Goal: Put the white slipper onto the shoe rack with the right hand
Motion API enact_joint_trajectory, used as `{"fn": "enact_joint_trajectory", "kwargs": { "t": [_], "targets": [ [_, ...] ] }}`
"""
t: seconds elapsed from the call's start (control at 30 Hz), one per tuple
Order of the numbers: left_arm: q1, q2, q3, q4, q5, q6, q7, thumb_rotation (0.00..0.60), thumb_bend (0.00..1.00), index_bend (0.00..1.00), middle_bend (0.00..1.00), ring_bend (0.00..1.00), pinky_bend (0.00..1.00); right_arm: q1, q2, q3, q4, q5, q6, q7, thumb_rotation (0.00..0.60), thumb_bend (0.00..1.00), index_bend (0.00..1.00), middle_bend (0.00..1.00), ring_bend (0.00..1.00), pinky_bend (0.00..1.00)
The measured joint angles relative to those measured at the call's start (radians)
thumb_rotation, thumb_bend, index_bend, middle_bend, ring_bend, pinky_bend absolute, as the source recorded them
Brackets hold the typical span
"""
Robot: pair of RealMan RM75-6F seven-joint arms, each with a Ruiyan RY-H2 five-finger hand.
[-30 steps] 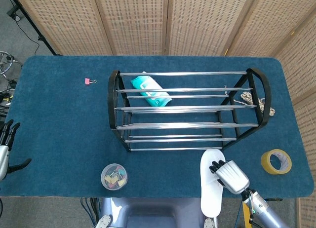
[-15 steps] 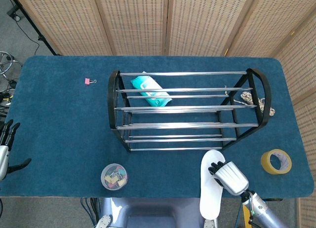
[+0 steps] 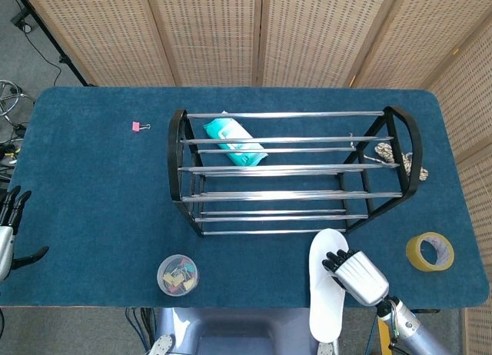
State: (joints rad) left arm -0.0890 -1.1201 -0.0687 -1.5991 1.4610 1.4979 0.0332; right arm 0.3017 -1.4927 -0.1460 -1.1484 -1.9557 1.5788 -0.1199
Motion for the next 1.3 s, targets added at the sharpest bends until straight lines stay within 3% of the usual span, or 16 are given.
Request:
{"fn": "enact_joint_trajectory", "kwargs": {
  "t": [0.43,0.6,0.93,1.3],
  "targets": [
    [0.0,-0.005,-0.003,0.001,-0.003,0.004,0.013,0.6,0.0,0.0,0.0,0.0,0.0,0.045,0.095,-0.01,0.002,-0.149,0.135,0.034,0.6,0.62,0.61,0.54,0.64,0.85],
    [0.002,-0.005,-0.003,-0.001,-0.003,0.009,0.017,0.6,0.0,0.0,0.0,0.0,0.0,0.062,0.133,0.009,0.002,-0.182,0.2,0.029,0.6,0.62,0.61,0.54,0.64,0.85],
    [0.007,0.001,-0.005,-0.003,0.0,0.019,0.005,0.6,0.0,0.0,0.0,0.0,0.0,0.097,0.219,0.07,-0.138,-0.194,0.214,-0.03,0.6,0.62,0.61,0.55,0.65,0.85],
    [0.015,0.02,-0.005,-0.013,0.01,0.033,-0.022,0.6,0.0,0.0,0.0,0.0,0.0,0.127,0.284,0.12,-0.282,-0.193,0.153,-0.103,0.6,0.62,0.61,0.55,0.65,0.85]
  ]
}}
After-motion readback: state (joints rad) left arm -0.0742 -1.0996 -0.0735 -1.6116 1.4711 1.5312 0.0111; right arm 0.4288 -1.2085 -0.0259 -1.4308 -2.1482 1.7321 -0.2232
